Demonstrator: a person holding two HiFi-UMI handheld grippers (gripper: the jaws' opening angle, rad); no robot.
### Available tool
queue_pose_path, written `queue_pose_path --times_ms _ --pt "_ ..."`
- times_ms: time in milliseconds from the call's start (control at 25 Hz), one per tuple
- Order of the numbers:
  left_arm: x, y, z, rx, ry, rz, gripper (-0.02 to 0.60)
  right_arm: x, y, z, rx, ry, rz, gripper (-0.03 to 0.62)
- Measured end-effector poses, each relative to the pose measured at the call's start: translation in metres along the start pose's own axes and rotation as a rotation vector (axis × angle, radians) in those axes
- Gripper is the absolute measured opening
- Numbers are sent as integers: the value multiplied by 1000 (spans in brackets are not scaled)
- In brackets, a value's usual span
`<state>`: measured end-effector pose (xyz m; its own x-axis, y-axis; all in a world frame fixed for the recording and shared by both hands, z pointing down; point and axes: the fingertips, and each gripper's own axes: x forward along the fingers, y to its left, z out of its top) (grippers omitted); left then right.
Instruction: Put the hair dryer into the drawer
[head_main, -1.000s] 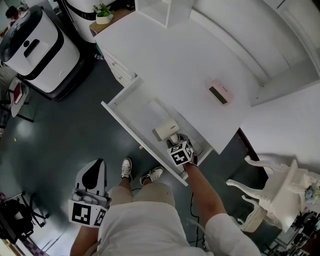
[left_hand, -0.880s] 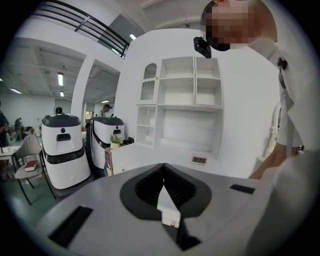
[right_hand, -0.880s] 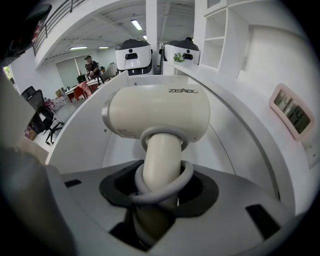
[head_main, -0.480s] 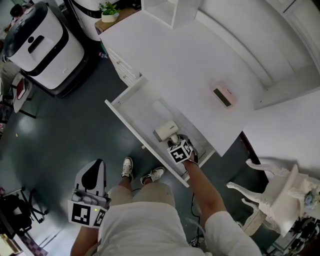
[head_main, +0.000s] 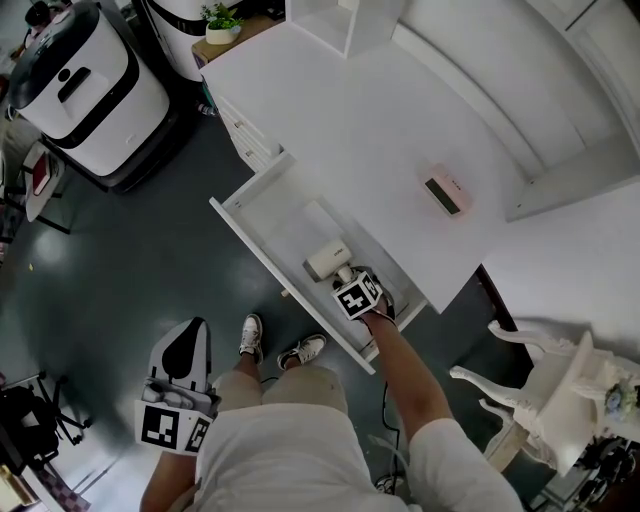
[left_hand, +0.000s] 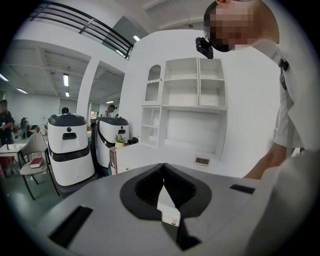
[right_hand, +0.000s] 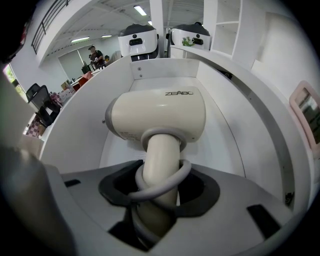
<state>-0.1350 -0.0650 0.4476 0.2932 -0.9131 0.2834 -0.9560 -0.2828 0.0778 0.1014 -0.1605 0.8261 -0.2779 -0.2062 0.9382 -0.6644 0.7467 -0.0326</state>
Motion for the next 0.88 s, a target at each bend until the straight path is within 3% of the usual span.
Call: queue_pose_path --times_ms 240,880 --pt "-3 5 5 -15 -14 15 17 0 0 0 -1 53 22 213" --pt "-8 5 6 -16 -19 8 17 -1 1 -4 37 73 -3 216"
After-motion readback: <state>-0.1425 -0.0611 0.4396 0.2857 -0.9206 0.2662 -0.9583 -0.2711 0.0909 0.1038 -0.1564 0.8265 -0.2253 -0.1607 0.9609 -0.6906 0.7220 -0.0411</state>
